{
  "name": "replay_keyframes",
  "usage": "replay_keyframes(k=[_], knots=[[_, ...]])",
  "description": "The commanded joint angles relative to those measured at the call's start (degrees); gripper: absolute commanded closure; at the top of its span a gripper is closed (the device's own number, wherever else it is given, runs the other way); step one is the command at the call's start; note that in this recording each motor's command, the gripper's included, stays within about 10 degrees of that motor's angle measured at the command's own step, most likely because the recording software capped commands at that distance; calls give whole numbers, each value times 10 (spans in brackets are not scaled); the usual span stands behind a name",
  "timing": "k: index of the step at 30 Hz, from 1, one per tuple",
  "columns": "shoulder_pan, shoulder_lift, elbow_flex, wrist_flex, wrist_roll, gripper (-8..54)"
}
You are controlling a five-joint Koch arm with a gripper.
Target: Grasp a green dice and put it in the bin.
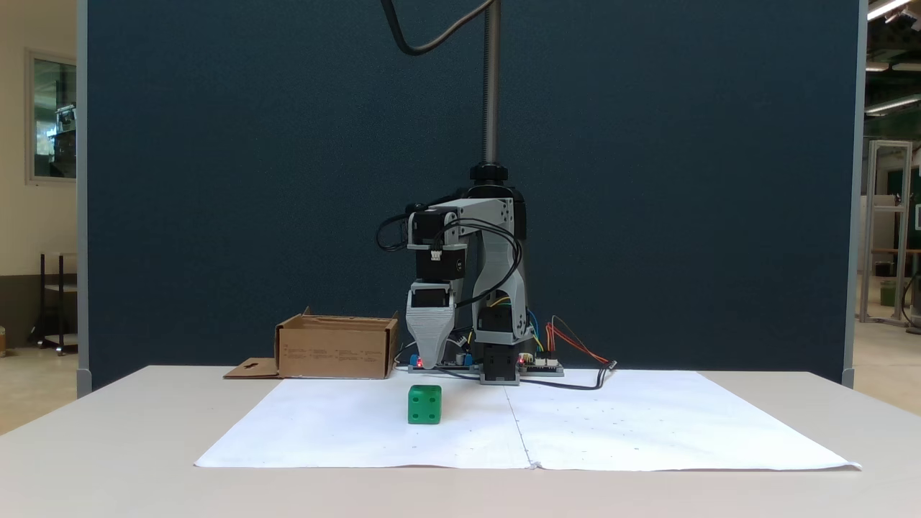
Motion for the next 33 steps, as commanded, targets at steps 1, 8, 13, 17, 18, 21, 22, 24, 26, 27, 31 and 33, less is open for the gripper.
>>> replay_keyframes(k=[1, 8, 13, 17, 18, 21, 22, 24, 26, 27, 31, 33], knots=[[1, 17, -6, -27, -16, -46], [3, -19, -6, -53, -16, -44], [4, -49, -6, -67, -16, -43], [4, -70, -6, -87, -16, -41], [4, -74, -6, -92, -16, -34], [4, -87, -6, -99, -16, -33], [5, -90, -6, -102, -16, -32], [7, -91, -6, -105, -16, -32], [11, -93, -6, -105, -16, -30], [11, -93, -6, -105, -16, -29], [13, -100, -5, -105, -17, -3], [17, -101, -5, -106, -17, 1]])
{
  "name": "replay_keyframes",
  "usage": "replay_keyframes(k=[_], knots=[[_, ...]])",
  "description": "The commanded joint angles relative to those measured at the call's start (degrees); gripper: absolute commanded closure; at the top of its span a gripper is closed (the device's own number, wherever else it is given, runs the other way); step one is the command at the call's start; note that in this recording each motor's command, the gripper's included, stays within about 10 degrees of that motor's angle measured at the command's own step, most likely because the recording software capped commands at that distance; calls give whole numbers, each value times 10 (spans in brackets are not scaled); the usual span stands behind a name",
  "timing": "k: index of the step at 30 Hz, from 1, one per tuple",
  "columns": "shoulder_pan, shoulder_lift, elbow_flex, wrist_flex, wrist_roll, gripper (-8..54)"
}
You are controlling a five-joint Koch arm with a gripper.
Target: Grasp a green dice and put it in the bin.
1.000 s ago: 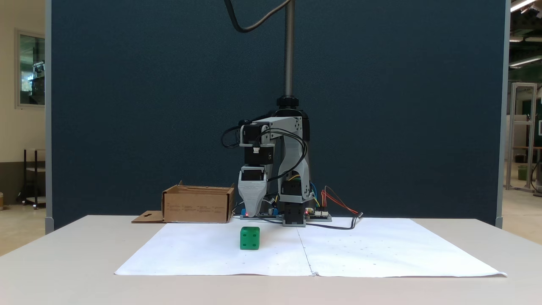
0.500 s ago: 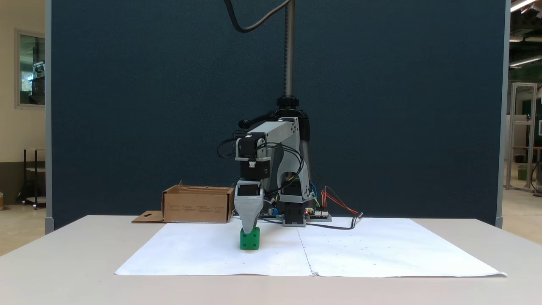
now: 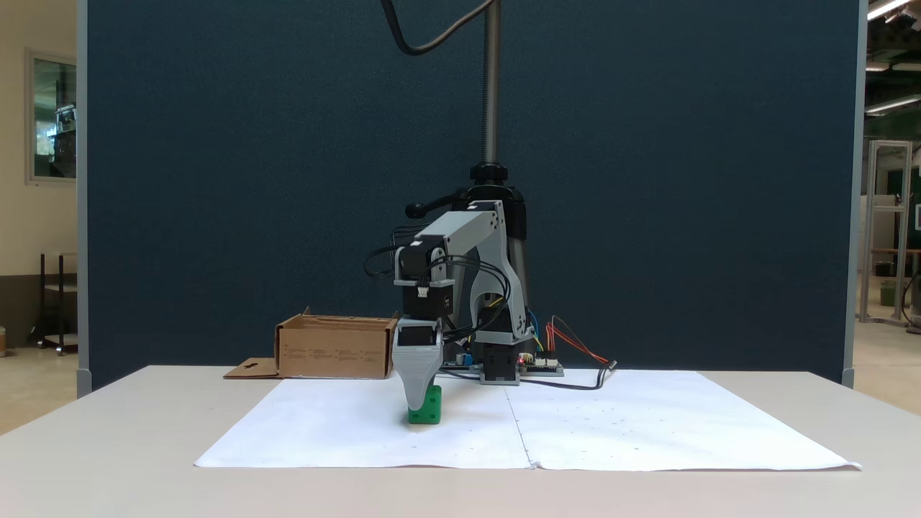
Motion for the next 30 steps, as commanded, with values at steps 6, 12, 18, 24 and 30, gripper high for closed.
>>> replay_keyframes(k=[6, 12, 18, 24, 30], knots=[[10, 9, 1, -4, -15, 15], [6, 8, 9, -4, -16, 16], [5, 4, 13, -8, -16, 25], [6, -3, 13, -31, -16, 40], [6, -9, 13, -33, -16, 75]])
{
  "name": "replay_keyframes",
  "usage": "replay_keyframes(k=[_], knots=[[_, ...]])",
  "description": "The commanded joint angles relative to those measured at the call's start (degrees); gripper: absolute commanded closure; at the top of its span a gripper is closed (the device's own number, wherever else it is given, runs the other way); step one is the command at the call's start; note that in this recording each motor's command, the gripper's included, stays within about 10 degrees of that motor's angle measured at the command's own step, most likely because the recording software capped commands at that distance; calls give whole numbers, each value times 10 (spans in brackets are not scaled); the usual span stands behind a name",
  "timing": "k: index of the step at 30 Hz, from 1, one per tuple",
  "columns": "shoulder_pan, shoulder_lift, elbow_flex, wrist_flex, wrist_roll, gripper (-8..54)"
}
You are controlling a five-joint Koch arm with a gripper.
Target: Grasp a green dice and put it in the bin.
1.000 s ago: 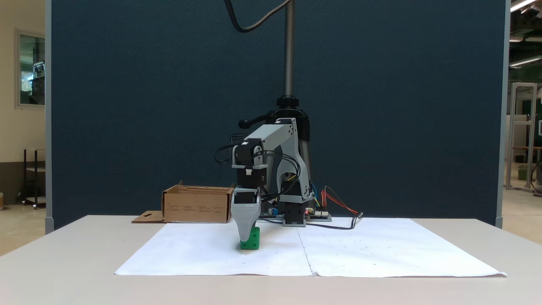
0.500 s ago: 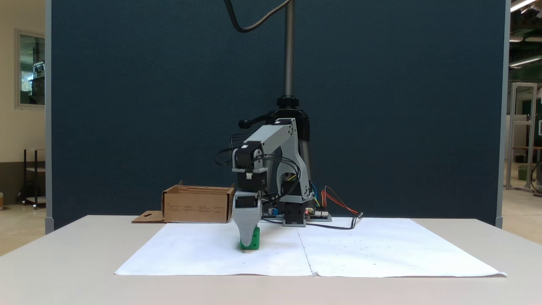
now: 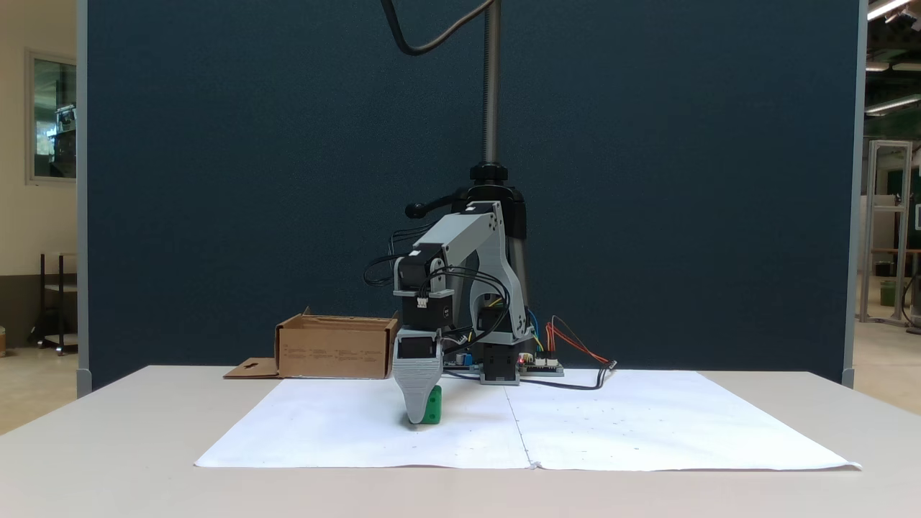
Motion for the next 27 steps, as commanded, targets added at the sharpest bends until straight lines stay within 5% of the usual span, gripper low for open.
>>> replay_keyframes(k=[1, 10, 16, 27], knots=[[6, 11, -7, -4, -16, 88], [6, 10, -6, -9, -16, 153], [5, 8, -6, -11, -16, 335], [-4, 36, -21, 18, 17, 336]])
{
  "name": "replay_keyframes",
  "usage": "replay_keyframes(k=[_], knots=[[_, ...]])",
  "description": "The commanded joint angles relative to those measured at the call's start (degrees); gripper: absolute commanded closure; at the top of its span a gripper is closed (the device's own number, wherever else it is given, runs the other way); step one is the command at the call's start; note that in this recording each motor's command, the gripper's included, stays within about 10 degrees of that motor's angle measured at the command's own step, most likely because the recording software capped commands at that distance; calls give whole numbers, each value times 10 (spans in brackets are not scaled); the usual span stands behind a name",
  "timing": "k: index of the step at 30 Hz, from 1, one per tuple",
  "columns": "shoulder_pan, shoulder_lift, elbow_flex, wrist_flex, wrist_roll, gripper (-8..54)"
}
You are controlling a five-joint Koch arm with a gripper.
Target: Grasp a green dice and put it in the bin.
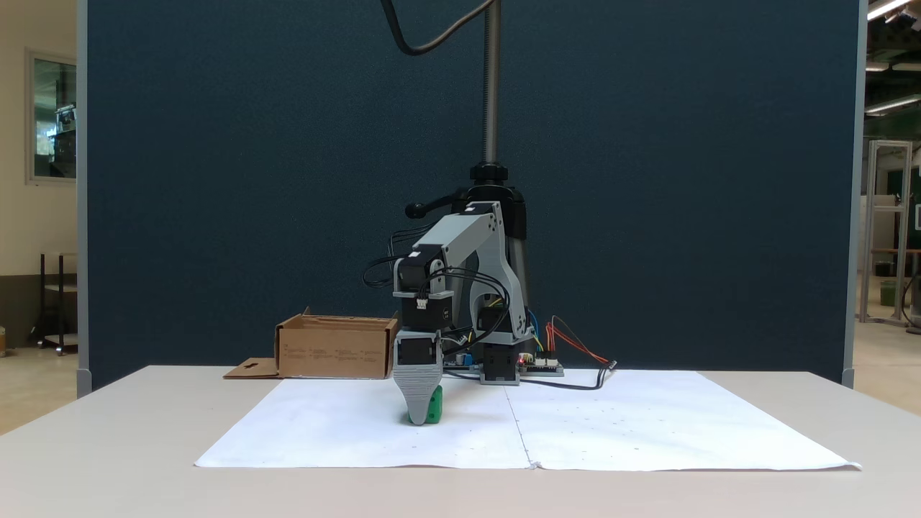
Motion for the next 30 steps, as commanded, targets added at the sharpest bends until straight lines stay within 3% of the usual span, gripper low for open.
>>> replay_keyframes(k=[1, 10, 18, 30], knots=[[-6, 45, -34, 47, 23, 336], [-41, 64, -304, 294, 82, 336], [-12, 80, -335, 351, 86, 336], [381, 127, -353, 338, 40, 336]])
